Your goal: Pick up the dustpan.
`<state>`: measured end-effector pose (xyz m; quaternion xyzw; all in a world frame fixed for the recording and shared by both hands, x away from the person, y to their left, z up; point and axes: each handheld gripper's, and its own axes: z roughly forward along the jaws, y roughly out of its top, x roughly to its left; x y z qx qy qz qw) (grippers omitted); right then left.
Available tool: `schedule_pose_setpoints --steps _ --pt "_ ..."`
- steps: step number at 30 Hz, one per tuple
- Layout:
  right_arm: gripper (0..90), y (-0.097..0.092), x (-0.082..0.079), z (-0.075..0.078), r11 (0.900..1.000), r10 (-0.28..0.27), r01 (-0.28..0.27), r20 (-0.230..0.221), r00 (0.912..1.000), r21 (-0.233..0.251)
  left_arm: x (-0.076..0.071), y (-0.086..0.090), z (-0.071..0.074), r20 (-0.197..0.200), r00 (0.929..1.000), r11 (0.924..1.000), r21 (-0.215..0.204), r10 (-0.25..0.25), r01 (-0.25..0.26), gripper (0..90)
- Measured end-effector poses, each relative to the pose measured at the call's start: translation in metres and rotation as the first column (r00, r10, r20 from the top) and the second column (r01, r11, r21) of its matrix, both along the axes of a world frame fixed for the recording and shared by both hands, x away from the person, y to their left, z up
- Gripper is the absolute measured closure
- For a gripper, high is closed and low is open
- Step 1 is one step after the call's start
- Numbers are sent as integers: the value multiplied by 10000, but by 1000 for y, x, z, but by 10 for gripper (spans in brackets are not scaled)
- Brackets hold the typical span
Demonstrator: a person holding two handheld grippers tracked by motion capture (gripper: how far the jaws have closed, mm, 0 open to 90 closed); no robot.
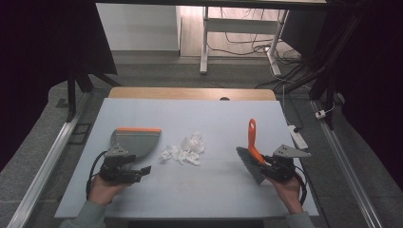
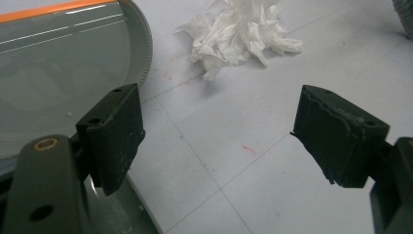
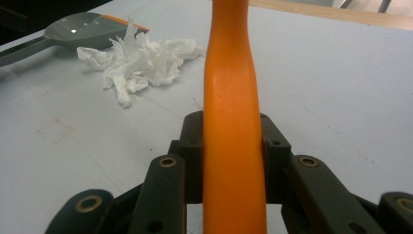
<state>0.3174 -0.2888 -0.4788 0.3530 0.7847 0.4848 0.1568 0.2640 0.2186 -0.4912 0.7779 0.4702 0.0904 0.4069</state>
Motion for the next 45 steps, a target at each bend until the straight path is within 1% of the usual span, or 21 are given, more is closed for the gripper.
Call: schedule_pose_setpoints --steps 8,10,13,17,22,24,25,26,29,31,33,35,36,41,43,44,45 --pt "699 0 -1 2 10000 -28 27 111 9999 94 -1 0 2 -7 10000 10000 -54 24 -24 191" --pt "699 0 -1 2 9999 -11 10 91 10000 110 -1 -1 2 -21 10000 10000 -21 21 -21 191" --pt "699 0 -1 2 9999 0 -1 78 10000 124 -2 -5 7 82 9999 10000 -1 -87 88 191" --pt "699 0 -2 2 9999 -57 56 94 9999 114 -4 -9 11 120 9997 9997 105 -226 225 192" --pt "699 0 -3 5 9997 -92 89 169 9998 211 -3 -13 14 75 9998 9996 227 -167 166 192" --pt "699 -1 -3 5 9997 -115 111 172 9998 227 -1 -16 16 43 10000 9997 251 -71 70 192" --pt "699 -2 -3 5 9996 -110 106 159 9998 257 1 -19 19 -3 10000 9991 414 4 -4 192" --pt "699 -2 -3 5 9996 -110 106 159 9998 257 1 -19 19 -3 10000 9991 414 4 -4 192" --pt "699 -4 -2 4 9993 -114 110 122 9999 355 7 -23 24 -288 9995 9992 387 99 -88 191" --pt "699 -6 -2 5 9994 -113 109 119 9999 342 9 -23 26 -383 9989 9987 449 254 -237 190" --pt "699 -7 -1 5 9990 -117 111 134 9998 428 10 -23 26 -447 9985 9985 466 321 -300 190" --pt "699 -8 -2 5 9989 -174 168 140 9998 433 10 -19 27 -500 9976 9979 470 476 -453 189" --pt "699 -8 -2 5 9989 -199 192 157 9997 431 10 -19 27 -500 9976 9979 470 476 -453 188" --pt "699 -8 -2 6 9990 -215 207 193 9996 387 7 -6 30 -535 9946 9939 699 892 -854 177" --pt "699 -7 -2 5 9992 -220 213 197 9996 327 6 -4 30 -549 9940 9933 715 947 -907 172" --pt "699 -7 -2 5 9993 -225 218 198 9996 307 6 -2 31 -582 9932 9923 775 1009 -963 168" --pt "699 -7 -2 5 9993 -229 223 207 9995 295 5 0 31 -626 9913 9896 934 1157 -1096 168"
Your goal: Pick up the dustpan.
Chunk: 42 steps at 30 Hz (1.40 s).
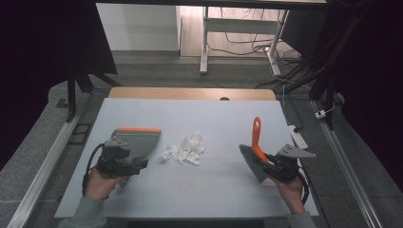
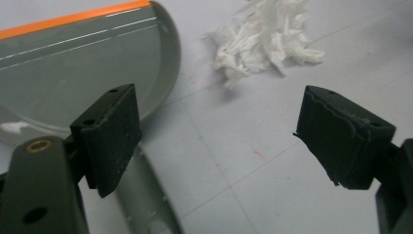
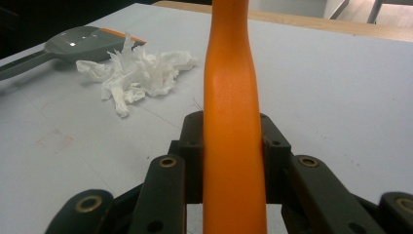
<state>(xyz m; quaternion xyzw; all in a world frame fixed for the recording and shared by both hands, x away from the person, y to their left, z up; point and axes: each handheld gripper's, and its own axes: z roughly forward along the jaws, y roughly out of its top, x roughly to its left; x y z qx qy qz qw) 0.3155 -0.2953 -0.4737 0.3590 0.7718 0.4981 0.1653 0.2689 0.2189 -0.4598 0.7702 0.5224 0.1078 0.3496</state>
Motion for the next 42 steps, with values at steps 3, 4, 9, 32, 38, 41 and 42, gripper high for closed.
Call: schedule_pose_setpoints --steps 3,4,9,32,38,41,42 --pt "699 1 0 0 10000 40 -40 17 10000 -62 -2 5 2 -108 9996 9996 109 279 -278 157" --pt "699 1 0 0 10000 40 -40 17 10000 -62 -2 5 2 -108 9996 9996 109 279 -278 155" --pt "699 3 0 -1 9999 80 -81 -32 10000 -112 -1 14 0 -546 9968 9982 130 587 -581 142" --pt "699 5 1 -3 9995 87 -88 -56 9999 -294 20 30 -46 -2337 9631 9901 -126 1333 -1401 120" --pt "699 5 1 -3 9995 54 -56 -70 10000 -325 25 28 -56 -2453 9565 9870 109 1580 -1602 145" --pt "699 5 1 -4 9995 20 -22 -69 10000 -326 27 26 -59 -2452 9554 9862 226 1647 -1642 201" --pt "699 5 1 -4 9995 14 -16 -70 10000 -318 28 25 -59 -2486 9548 9864 197 1627 -1630 216"
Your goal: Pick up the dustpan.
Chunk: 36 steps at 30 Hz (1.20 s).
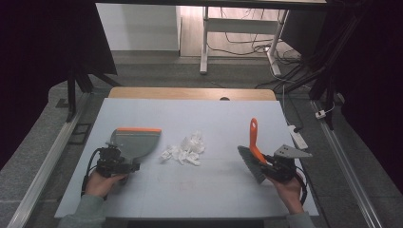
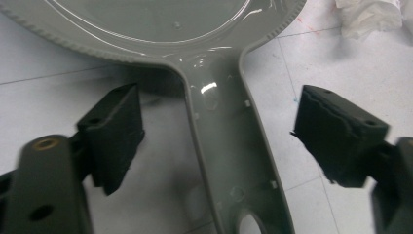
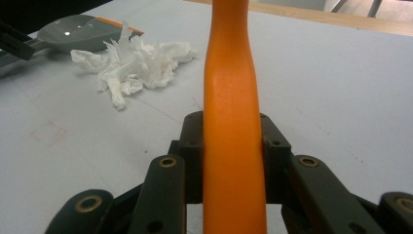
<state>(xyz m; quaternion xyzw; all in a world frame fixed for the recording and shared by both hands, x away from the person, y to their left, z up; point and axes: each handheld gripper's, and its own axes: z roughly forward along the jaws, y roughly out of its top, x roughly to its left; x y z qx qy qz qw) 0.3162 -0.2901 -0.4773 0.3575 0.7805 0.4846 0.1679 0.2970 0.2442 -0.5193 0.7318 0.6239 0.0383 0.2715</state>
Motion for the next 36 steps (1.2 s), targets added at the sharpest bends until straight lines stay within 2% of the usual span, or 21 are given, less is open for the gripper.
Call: schedule_pose_setpoints --steps 6,7,10,15,21,30,36 --pt "699 0 0 0 10000 -6 6 9 10000 0 3 0 -4 -116 9997 9996 -137 234 -236 283" --pt "699 0 0 0 10000 -2 2 12 10000 -10 4 1 -4 -119 9995 9994 -171 283 -285 322" --pt "699 1 0 0 10000 -1 1 13 10000 -17 5 1 -6 -67 9989 9985 -279 460 -462 351" --pt "699 0 0 0 10000 -32 33 6 10000 -34 6 1 -7 -5 9980 9970 -445 630 -630 455" --pt "699 0 0 0 10000 -30 30 11 10000 5 6 2 -8 -3 9982 9953 -751 606 -605 574" --pt "699 0 0 0 10000 -33 33 19 10000 -22 5 7 -7 104 9965 9932 -823 832 -820 605" --pt "699 0 0 0 10000 -41 41 35 10000 -40 3 8 -4 426 9958 9924 -964 810 -766 609"
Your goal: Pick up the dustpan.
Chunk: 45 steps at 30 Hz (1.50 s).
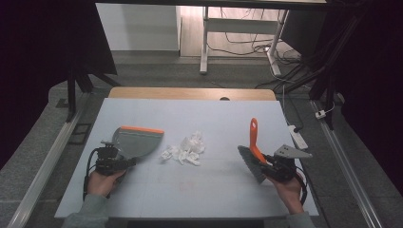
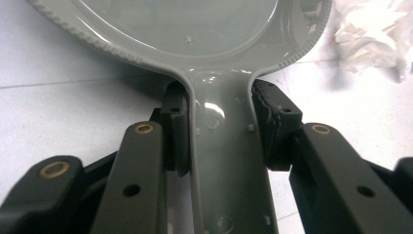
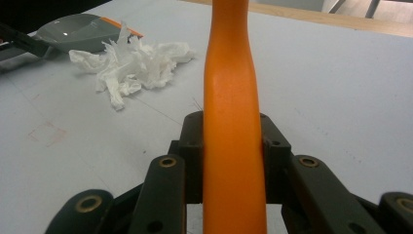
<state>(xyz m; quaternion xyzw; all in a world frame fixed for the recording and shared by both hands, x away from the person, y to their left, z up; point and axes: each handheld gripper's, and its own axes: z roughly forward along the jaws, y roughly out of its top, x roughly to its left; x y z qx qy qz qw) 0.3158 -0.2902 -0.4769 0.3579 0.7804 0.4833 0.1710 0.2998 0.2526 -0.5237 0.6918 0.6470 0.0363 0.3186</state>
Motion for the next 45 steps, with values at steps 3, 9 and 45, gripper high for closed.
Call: schedule_pose_setpoints --steps 3,9,45 --pt "699 -1 0 1 10000 -25 25 32 10000 68 -1 2 2 151 9999 10000 -84 -15 16 611" --pt "699 -2 0 1 10000 -41 41 27 10000 74 -3 4 2 515 9985 9997 -107 -208 213 613" --pt "699 0 -1 2 10000 -25 24 144 9999 46 -21 41 26 2650 9412 9743 -253 -2095 2240 613"
